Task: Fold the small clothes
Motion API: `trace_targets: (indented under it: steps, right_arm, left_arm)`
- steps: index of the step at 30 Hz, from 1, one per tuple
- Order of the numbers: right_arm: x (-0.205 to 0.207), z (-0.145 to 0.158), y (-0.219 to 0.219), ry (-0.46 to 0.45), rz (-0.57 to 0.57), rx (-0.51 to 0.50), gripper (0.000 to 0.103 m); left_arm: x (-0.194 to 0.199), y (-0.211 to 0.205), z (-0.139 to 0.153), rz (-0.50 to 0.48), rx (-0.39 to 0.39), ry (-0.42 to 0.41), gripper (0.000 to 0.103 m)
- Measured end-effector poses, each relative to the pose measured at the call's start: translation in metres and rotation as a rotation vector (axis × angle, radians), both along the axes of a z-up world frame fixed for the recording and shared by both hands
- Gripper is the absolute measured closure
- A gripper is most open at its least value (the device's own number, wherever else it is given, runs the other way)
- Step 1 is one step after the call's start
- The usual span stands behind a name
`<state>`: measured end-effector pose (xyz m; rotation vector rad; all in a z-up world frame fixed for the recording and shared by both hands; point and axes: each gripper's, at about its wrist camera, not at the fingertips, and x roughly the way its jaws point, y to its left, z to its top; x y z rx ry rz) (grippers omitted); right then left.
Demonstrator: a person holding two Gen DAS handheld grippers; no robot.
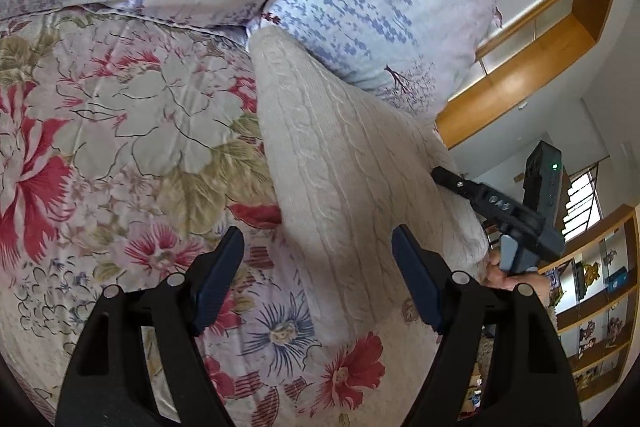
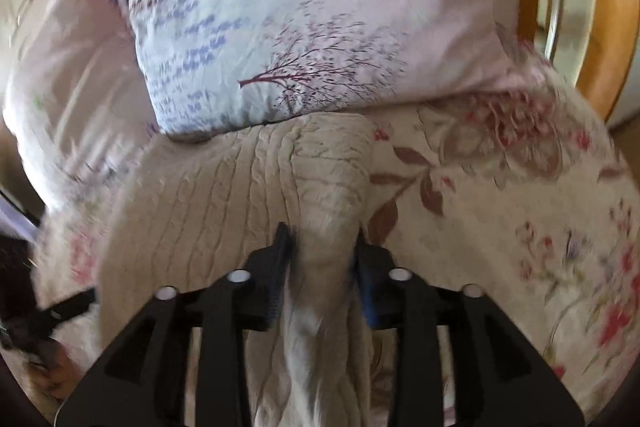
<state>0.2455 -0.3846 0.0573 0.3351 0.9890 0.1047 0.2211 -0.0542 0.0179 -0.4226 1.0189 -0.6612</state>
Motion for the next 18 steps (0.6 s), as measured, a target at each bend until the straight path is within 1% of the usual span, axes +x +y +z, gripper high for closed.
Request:
trace_targets:
  steps: [1,3,6,7,8,9,10,11,12,13,16,18]
  right_arm:
    - [-0.006,0.002,-0.004,-0.004,0.0,0.028,0.058]
    - [-0.02,0.004,-0.011,-0.004,-0.002,0.067,0.058]
    - [-0.037,0.001,-0.02,0.019,-0.008,0.119,0.058]
    - [-0.042,-0.002,-0.022,0.029,-0.006,0.137,0.06]
    - [-0.044,-0.005,-0.021,0.035,-0.003,0.144,0.067]
    - [-0.048,-0.008,-0.02,0.036,0.014,0.147,0.08]
    - [-0.051,-0.008,-0.017,0.02,0.023,0.128,0.082]
    - [-0.053,-0.004,-0.013,-0.004,0.025,0.101,0.083]
    - [-0.054,0.001,-0.012,-0.023,0.024,0.091,0.085]
    - [-0.057,0.008,-0.012,-0.047,0.02,0.09,0.086]
    - [-0.068,0.031,-0.012,-0.135,0.016,0.095,0.087]
    - [-0.074,0.032,-0.013,-0.142,0.02,0.062,0.088]
  left_arm:
    - [0.0,-0.001,0.0,-0.002,0.003,-0.002,0.027]
    - [0.0,-0.004,0.0,-0.009,0.002,-0.003,0.027]
    - [0.0,-0.008,-0.002,-0.018,0.0,0.007,0.027]
    - [0.0,-0.011,-0.004,-0.023,0.0,0.013,0.027]
    - [-0.001,-0.011,-0.005,-0.027,0.001,0.016,0.028]
    - [-0.001,-0.013,-0.006,-0.028,0.003,0.023,0.03]
    - [-0.001,-0.015,-0.009,-0.026,0.0,0.032,0.036]
    - [0.0,-0.017,-0.012,-0.028,-0.011,0.048,0.047]
    - [0.001,-0.018,-0.014,-0.03,-0.027,0.063,0.055]
    - [0.002,-0.018,-0.016,-0.022,-0.047,0.082,0.061]
    - [0.0,-0.015,-0.015,-0.017,-0.051,0.079,0.065]
    - [-0.002,-0.012,-0.015,-0.02,-0.056,0.085,0.066]
